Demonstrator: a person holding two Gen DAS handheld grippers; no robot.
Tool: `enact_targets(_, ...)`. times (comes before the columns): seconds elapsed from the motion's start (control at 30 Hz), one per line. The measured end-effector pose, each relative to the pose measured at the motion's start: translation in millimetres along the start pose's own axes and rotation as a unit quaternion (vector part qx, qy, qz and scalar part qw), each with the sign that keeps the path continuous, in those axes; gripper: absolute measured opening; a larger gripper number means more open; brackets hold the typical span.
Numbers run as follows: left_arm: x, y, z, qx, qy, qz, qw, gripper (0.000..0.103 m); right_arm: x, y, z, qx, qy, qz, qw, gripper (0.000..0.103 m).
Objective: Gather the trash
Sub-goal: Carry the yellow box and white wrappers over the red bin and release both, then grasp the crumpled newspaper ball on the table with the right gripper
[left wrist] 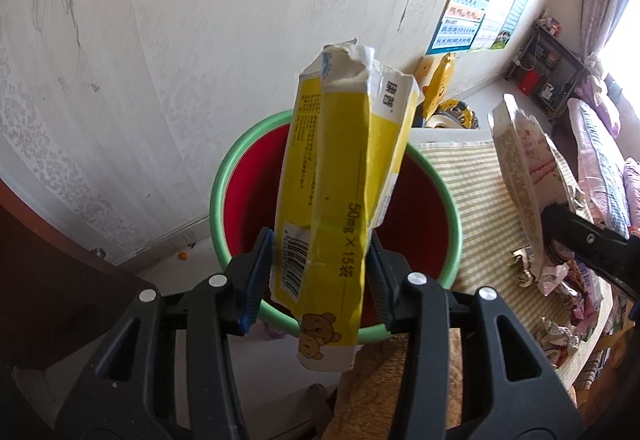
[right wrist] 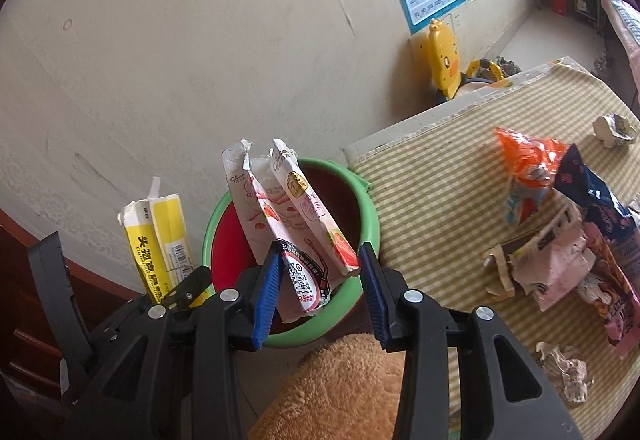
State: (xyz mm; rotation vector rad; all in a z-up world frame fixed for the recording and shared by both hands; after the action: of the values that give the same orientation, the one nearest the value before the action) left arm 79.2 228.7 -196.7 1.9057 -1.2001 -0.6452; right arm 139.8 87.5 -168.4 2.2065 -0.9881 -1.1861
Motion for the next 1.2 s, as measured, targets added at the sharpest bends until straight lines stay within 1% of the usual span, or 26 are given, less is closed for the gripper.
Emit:
enact_targets(0.1,-2.2,-7.4,3.0,-0.010,-0.001,-0.007,0.9999,0.043,-3.5,-8.3,1.3,-0.004,0.002,-0.003,1.000,0.038)
enact_targets(0.2,-3.7,-13.3,5.9,-0.016,-0.002,-0.013,0.9998,0.045,-6.2,-16.4,1.4,-0.006,0.002,-0.015,1.000,0.042)
enact_targets(0.23,-4.3,-15.6,6.6,-0.018,-0.002,-0.015,0.9997,0.046,-7.9,-18.6,1.4,-0.007,0.004,-0.019,1.000,0.044)
enact_targets(0.3,-6.3,-18.8,7.8,-0.021,-0.002,-0.024,0.9995,0.054,-8.7,-21.9,0.9,-0.007,0.012,-0.009,1.000,0.055)
enact_targets(0.33,-6.8,-20.0,8.4,-0.023,-0.001,-0.025,0.9994,0.055,-8.7,-21.9,0.2,-0.005,0.017,-0.001,1.000,0.064)
enact_targets(0.37,-7.6,-20.6,8.8,-0.022,0.000,-0.026,0.9994,0.058,-9.2,-21.3,-0.6,-0.002,0.021,0.004,1.000,0.066)
enact_targets(0.4,-7.9,-21.1,8.5,-0.022,-0.001,-0.028,0.9994,0.061,-10.4,-20.0,-0.8,-0.001,0.028,0.009,1.000,0.066)
enact_targets(0.47,-8.1,-21.9,8.4,-0.023,-0.001,-0.033,0.9992,0.063,-12.3,-15.1,-1.7,0.003,0.040,0.022,0.999,0.066)
enact_targets(0.57,-7.1,-22.7,10.3,-0.027,-0.005,-0.033,0.9991,0.063,-15.7,-6.6,-3.9,0.012,0.051,0.036,0.998,0.066)
enact_targets(0.7,1.2,-17.3,10.8,-0.023,-0.019,-0.032,0.9991,0.063,-21.5,7.1,-3.9,0.021,0.067,0.051,0.996,0.066)
enact_targets(0.83,12.0,-9.7,12.1,-0.016,-0.033,-0.030,0.9989,0.063,-25.0,22.2,0.6,0.026,0.075,0.056,0.995,0.066)
enact_targets(1.07,40.0,8.1,16.2,-0.003,-0.067,-0.025,0.9974,0.063,-19.7,51.7,8.2,0.039,0.071,0.065,0.995,0.067)
enact_targets(1.2,59.5,19.1,19.1,0.004,-0.088,-0.018,0.9960,0.063,-7.1,70.4,13.6,0.046,0.055,0.064,0.995,0.068)
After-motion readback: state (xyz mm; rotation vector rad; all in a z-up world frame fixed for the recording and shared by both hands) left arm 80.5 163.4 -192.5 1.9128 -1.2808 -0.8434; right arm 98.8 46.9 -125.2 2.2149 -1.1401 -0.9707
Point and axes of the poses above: each gripper's, at about its wrist camera, not at the fingertips, and y roughly against the way its jaws point, x to its right, z to its underside, the point moved 9 cm from there along -y, roughly the way its jaws point, and after that the axes turned 10 degrees about -z, right-handed, at the moved point
